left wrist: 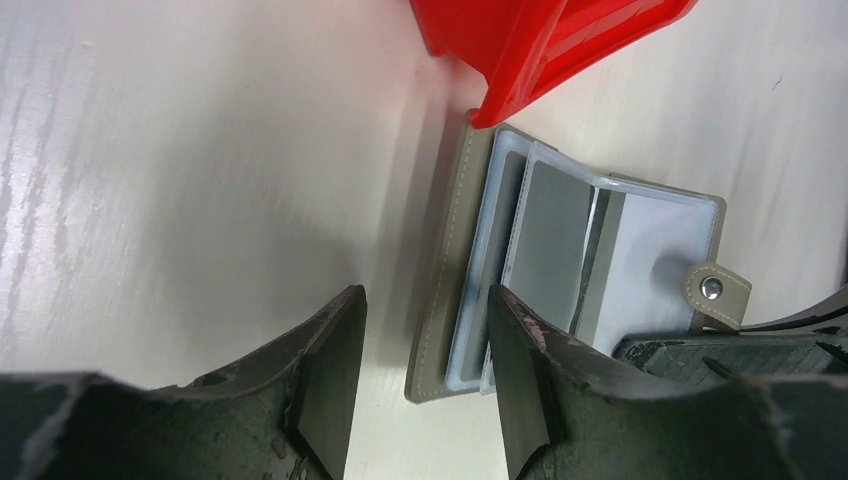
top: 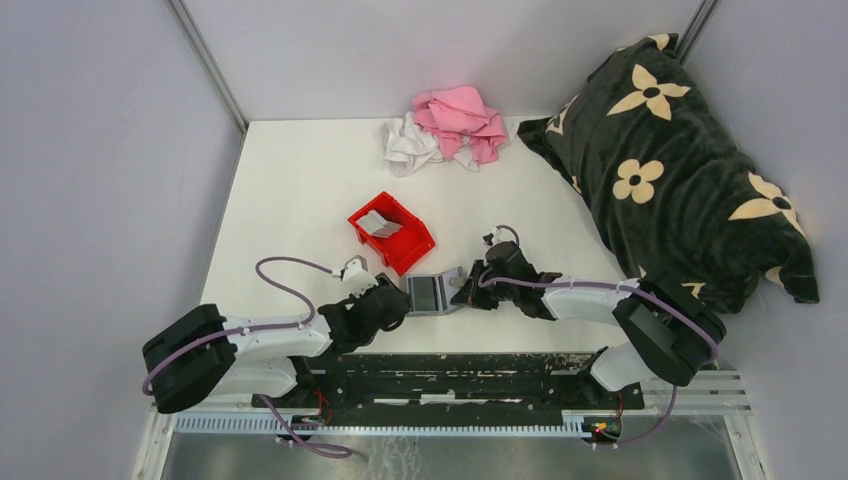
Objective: Put the credit cards into the card holder
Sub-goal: Close the card holder at the center of the board.
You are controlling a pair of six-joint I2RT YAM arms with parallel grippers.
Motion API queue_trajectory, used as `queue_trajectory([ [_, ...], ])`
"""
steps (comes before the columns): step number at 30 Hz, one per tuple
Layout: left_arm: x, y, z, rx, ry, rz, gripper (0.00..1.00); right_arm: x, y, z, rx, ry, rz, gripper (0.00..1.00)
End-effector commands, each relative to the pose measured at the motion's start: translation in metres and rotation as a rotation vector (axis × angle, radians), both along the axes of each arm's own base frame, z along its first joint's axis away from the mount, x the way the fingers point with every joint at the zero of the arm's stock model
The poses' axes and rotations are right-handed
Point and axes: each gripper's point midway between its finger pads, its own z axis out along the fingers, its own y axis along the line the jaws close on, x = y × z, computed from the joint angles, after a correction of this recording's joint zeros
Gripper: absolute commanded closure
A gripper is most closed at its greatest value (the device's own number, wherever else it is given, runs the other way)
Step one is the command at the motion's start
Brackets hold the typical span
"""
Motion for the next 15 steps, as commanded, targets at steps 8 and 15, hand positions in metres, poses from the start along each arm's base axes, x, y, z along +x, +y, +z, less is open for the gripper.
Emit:
queue_trajectory([
  [8, 0.002, -0.009, 0.006, -0.107, -0.08, -0.034, 0.41, -0.002, -0.006, 0.002, -0.011, 0.063, -0.02, 0.99],
  [15, 0.005, -0.033, 0.006, -0.131, -0.079, -0.103, 0.4, -0.006, -0.013, -0.008, -0.016, 0.149, -0.045, 0.99],
])
